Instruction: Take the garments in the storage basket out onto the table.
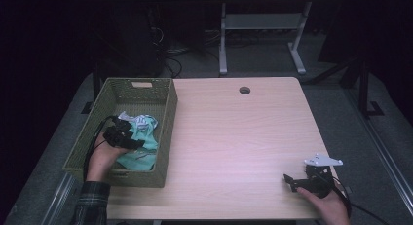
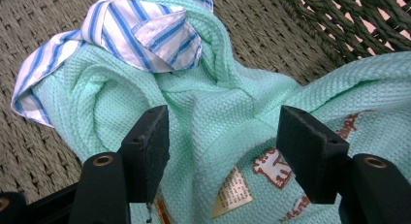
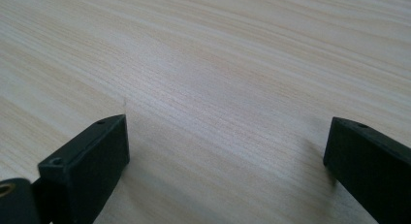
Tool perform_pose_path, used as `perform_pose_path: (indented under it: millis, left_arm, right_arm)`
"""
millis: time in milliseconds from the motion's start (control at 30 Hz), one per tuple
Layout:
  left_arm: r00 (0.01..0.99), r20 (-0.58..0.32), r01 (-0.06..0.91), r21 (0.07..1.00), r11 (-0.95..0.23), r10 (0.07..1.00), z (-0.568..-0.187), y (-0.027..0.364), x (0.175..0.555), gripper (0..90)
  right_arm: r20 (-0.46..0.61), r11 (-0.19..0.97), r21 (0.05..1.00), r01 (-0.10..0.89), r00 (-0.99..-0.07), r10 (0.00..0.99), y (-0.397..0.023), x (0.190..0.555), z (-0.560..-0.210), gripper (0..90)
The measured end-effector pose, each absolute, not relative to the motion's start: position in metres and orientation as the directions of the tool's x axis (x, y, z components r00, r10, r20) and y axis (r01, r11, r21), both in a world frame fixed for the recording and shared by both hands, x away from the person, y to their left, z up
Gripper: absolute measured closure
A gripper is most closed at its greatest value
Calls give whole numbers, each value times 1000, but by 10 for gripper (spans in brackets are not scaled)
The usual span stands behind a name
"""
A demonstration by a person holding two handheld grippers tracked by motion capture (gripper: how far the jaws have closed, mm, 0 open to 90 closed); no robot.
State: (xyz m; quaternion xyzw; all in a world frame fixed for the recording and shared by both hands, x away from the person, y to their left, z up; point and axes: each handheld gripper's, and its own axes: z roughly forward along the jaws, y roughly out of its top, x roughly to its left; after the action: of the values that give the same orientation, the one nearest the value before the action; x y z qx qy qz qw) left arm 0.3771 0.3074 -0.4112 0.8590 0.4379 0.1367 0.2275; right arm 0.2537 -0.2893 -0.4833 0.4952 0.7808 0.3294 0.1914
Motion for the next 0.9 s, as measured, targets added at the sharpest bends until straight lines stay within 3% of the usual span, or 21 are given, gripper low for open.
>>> perform_pose_path:
  millis: [433, 700, 900]
  left_arm:
    - [529, -8, 761, 448, -470, 849, -416, 311, 380, 508]
    - [506, -64, 793, 427, -434, 860, -415, 315, 381, 753]
    - [486, -86, 802, 440, -404, 870, -412, 315, 380, 803]
  right_arm:
    - [27, 292, 704, 647, -436, 899, -289, 254, -483, 20]
    - [27, 293, 704, 647, -436, 899, -289, 254, -483, 20]
    - [27, 293, 704, 647, -436, 899, -289, 254, -483, 21]
